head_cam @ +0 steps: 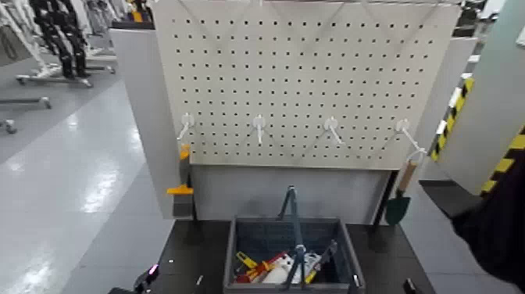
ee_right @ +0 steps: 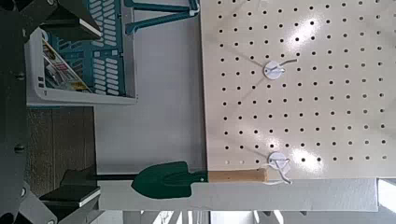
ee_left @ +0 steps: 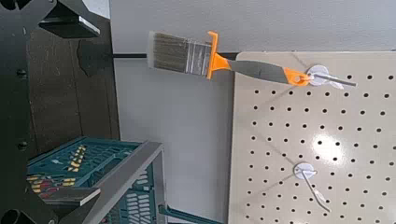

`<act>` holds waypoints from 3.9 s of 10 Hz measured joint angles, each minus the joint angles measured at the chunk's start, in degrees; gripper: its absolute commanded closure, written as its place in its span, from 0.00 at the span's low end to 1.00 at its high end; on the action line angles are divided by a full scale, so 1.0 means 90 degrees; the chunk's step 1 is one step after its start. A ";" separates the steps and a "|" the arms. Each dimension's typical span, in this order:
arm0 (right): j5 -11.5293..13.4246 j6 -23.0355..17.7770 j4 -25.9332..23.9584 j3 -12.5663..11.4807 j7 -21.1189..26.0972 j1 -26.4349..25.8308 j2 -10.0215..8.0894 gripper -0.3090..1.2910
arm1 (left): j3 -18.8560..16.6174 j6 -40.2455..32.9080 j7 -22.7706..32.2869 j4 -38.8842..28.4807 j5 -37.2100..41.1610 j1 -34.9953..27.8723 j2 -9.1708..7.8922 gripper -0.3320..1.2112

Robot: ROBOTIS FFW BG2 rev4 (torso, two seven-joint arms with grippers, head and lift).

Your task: Put the tool with the wooden handle into the crate.

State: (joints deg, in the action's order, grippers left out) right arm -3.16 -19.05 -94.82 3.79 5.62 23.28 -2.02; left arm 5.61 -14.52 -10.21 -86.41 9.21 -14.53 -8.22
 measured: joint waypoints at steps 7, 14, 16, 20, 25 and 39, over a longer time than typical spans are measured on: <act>0.0085 0.0283 -0.0344 -0.0591 -0.0796 0.0001 0.0081 0.27 | -0.0038 0.0104 0.0002 -0.0105 0.0034 -0.0034 -0.0006 0.29; -0.0028 0.1830 -0.0859 -0.2283 -0.3161 -0.0614 -0.0042 0.27 | -0.0026 0.0511 -0.0045 -0.0241 0.0111 -0.0025 -0.0042 0.29; 0.0015 0.2177 -0.0860 -0.2451 -0.3516 -0.0940 -0.0323 0.27 | -0.0018 0.0539 -0.0052 -0.0230 0.0127 -0.0016 -0.0043 0.29; -0.0105 0.2805 -0.0669 -0.2501 -0.4066 -0.1540 -0.0998 0.27 | 0.0001 0.0565 -0.0076 -0.0194 0.0139 0.0018 -0.0033 0.29; -0.0459 0.3316 -0.0065 -0.2424 -0.4808 -0.2277 -0.1684 0.27 | 0.0011 0.0596 -0.0107 -0.0156 0.0139 0.0066 -0.0013 0.28; -0.1203 0.3221 0.2523 -0.0817 -0.5956 -0.4636 -0.2719 0.36 | 0.0034 0.0646 -0.0144 -0.0135 0.0138 0.0124 0.0006 0.28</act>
State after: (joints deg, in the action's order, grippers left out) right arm -13.98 9.95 -72.12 -3.57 -47.98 -18.45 -26.49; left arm 5.92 -8.70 -11.50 -87.63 10.46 -13.41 -8.17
